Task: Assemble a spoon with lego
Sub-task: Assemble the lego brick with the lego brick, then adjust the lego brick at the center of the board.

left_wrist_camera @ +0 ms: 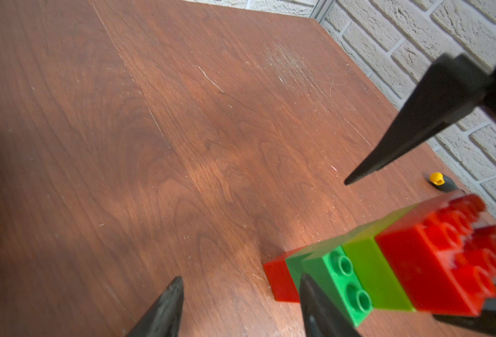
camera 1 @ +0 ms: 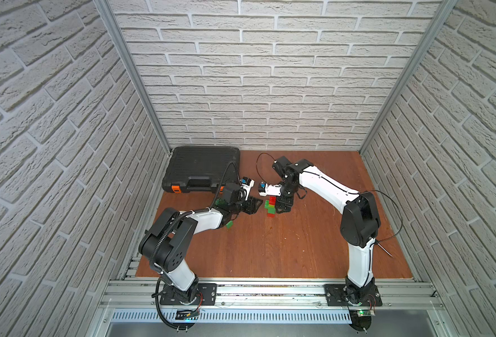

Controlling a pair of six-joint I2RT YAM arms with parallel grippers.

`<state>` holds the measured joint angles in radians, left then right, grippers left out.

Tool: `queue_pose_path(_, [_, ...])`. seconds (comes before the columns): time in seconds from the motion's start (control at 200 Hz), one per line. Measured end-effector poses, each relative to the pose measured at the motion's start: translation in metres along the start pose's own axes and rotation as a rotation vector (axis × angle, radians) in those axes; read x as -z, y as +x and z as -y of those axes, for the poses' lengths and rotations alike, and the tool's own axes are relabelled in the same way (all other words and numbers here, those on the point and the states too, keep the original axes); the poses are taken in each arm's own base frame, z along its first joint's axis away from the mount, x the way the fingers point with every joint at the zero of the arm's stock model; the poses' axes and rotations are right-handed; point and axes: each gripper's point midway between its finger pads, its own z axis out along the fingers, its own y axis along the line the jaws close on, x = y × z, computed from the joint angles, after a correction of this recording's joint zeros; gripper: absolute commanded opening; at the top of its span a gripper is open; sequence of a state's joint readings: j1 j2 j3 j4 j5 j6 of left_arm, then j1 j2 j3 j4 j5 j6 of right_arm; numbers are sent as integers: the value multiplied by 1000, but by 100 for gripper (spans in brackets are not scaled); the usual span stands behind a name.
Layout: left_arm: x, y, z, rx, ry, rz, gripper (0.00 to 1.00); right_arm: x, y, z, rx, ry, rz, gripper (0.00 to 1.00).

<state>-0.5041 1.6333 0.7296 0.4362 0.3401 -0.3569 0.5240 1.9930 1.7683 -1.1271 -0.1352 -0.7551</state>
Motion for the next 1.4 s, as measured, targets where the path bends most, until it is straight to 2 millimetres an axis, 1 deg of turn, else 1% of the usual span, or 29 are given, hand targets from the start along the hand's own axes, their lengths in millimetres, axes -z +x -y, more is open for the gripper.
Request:
queue_pose_path(0.145, [5, -1, -1, -3, -7, 5, 63, 14, 3, 2, -11, 22, 24, 85])
queue_pose_path(0.23, [6, 0, -2, -3, -9, 4, 63, 18, 6, 3, -17, 30, 30, 85])
queue_pose_path(0.615, [15, 2, -8, -8, -36, 1, 63, 14, 19, 10, -47, 32, 11, 85])
queue_pose_path(1.4, [22, 4, -13, -2, -58, -3, 63, 16, 29, 27, -125, 67, 11, 86])
